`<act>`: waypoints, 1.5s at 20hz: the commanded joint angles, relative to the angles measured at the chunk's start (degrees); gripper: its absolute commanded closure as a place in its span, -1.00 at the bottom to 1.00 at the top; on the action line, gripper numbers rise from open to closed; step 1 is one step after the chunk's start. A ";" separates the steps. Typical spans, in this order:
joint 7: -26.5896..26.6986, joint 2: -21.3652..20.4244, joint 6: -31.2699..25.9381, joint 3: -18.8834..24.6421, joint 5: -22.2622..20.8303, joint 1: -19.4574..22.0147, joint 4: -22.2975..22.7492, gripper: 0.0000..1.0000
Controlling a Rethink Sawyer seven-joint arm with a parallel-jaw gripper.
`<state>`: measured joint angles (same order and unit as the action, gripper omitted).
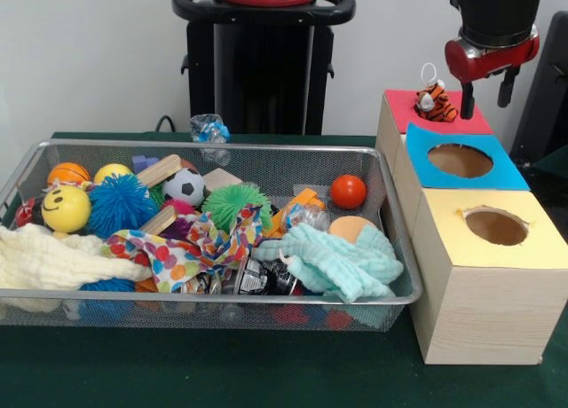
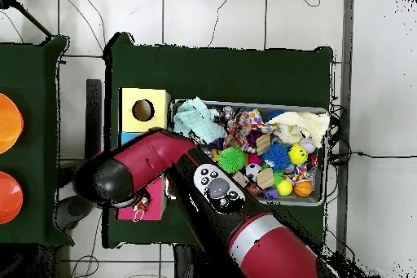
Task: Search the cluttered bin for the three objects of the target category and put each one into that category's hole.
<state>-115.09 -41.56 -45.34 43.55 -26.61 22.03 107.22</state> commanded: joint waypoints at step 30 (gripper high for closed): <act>6.55 1.77 6.28 0.75 -6.58 -0.09 1.14 -1.00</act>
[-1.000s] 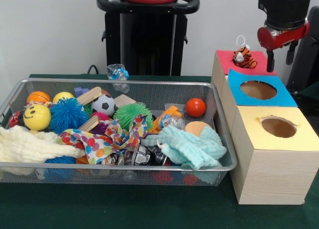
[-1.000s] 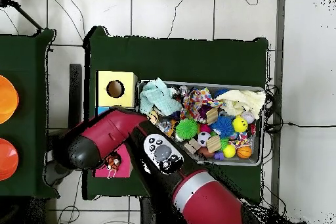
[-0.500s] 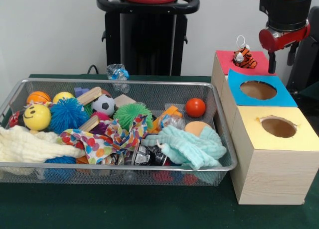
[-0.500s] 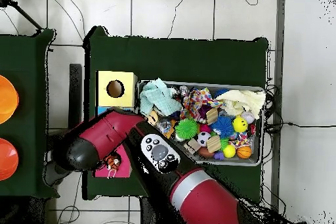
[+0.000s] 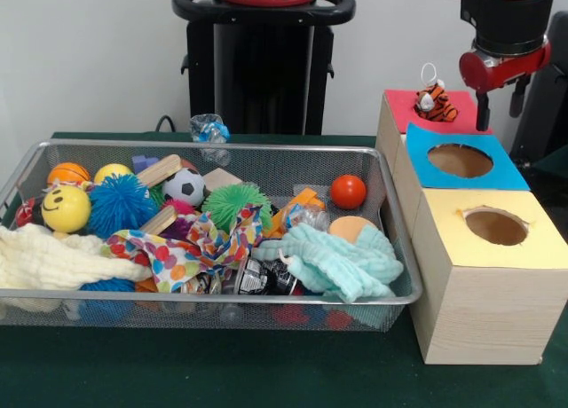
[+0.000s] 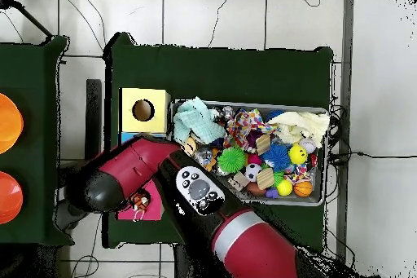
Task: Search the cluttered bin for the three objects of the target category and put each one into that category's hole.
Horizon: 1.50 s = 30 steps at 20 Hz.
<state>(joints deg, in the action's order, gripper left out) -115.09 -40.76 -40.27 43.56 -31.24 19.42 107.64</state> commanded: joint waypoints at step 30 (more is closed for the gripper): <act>4.26 -3.30 3.78 2.01 -1.10 5.14 7.52 -1.00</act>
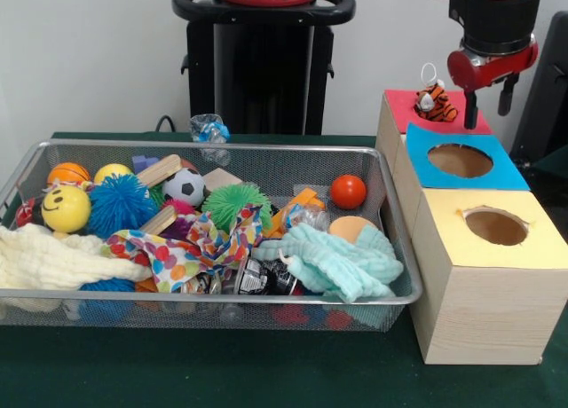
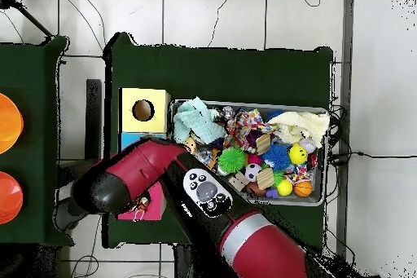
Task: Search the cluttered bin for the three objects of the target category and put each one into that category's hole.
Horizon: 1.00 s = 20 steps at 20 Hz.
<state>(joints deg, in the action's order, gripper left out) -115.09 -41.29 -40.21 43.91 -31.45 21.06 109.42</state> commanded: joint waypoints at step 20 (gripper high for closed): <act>2.08 -8.57 8.81 3.19 -0.47 8.11 16.34 -1.00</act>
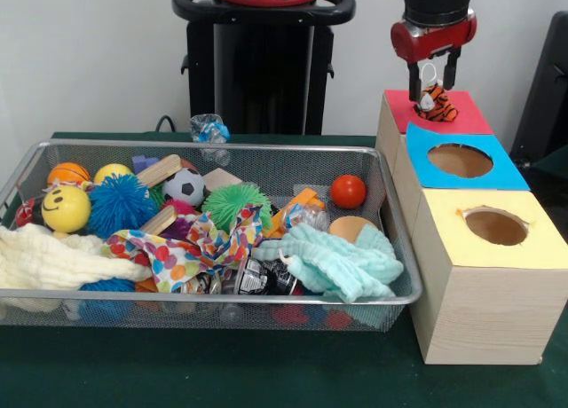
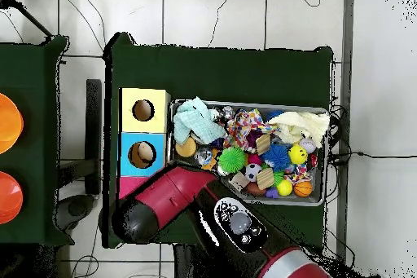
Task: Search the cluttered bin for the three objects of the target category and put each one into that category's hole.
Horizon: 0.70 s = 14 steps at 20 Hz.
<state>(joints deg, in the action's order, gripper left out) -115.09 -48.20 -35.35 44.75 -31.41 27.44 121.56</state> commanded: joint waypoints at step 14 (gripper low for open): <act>0.97 -1.05 5.13 0.26 -2.08 -1.40 2.52 -1.00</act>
<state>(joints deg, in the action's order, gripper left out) -115.09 -48.68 -32.89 44.76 -31.41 26.32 123.75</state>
